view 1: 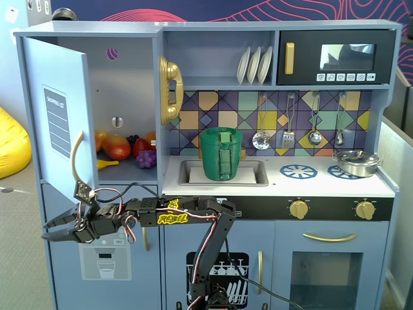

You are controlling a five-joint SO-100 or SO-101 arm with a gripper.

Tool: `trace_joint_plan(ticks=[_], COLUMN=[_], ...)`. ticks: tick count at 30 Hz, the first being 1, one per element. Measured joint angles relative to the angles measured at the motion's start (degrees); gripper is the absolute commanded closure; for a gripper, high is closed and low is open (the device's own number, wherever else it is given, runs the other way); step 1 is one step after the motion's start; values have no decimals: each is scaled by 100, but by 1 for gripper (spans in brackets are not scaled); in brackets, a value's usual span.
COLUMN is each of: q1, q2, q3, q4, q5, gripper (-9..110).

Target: Close the left cabinet door

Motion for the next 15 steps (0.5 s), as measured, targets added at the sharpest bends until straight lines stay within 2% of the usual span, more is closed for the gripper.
trace_joint_plan(ticks=[6, 15], q1=[782, 2672], q2=[246, 668], q3=[185, 738], q4=[0, -237], q5=[-132, -624], gripper=[102, 102])
